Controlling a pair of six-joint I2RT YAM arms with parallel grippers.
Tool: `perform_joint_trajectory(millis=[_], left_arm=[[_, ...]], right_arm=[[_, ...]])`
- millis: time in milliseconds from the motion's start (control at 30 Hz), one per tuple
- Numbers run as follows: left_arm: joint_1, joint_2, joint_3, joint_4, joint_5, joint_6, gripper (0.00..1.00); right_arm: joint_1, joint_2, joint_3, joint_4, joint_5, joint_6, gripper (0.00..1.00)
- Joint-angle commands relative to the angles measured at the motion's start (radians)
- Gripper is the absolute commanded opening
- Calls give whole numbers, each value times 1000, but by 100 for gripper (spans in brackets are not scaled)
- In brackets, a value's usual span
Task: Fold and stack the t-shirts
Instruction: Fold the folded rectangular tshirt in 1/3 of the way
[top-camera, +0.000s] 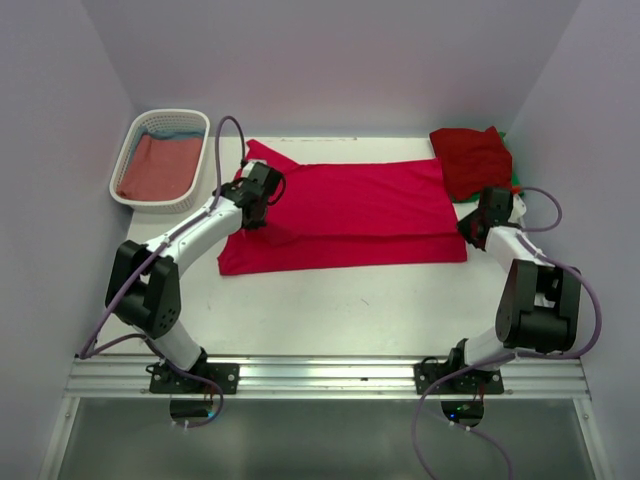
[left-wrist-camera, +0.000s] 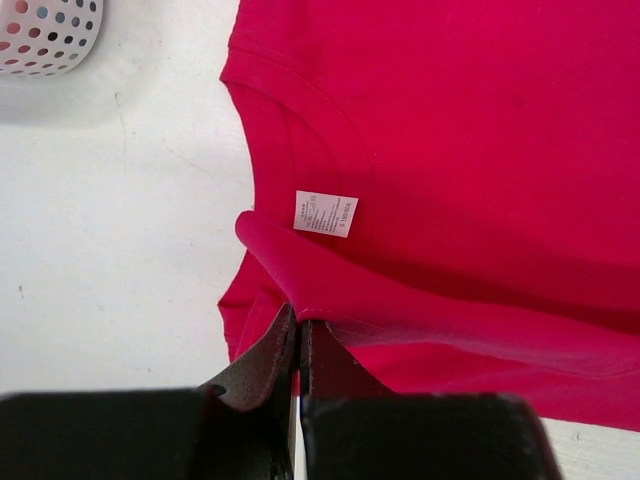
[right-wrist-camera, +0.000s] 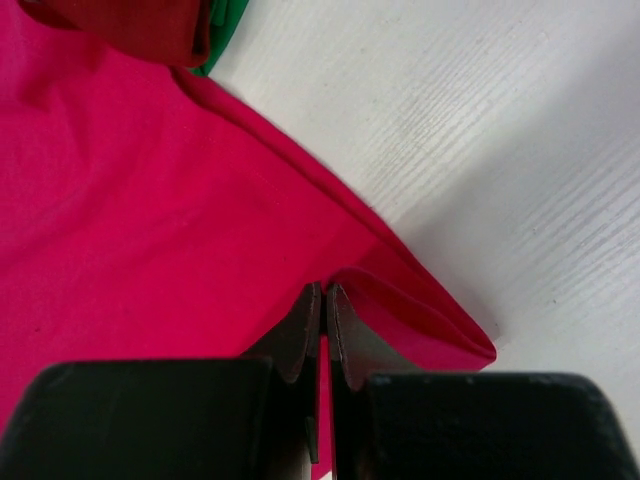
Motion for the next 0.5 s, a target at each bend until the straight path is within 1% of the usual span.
perform_joint_trajectory(millis=[0, 200, 467], left_arm=[[16, -9, 44, -1, -38, 12, 0], [21, -11, 47, -3, -45, 10, 0], [33, 52, 82, 13, -18, 10, 0]], right_arm=[[-3, 10, 51, 71, 17, 2, 0], [-2, 32, 80, 70, 23, 2, 0], [-2, 70, 105, 73, 30, 4, 0]])
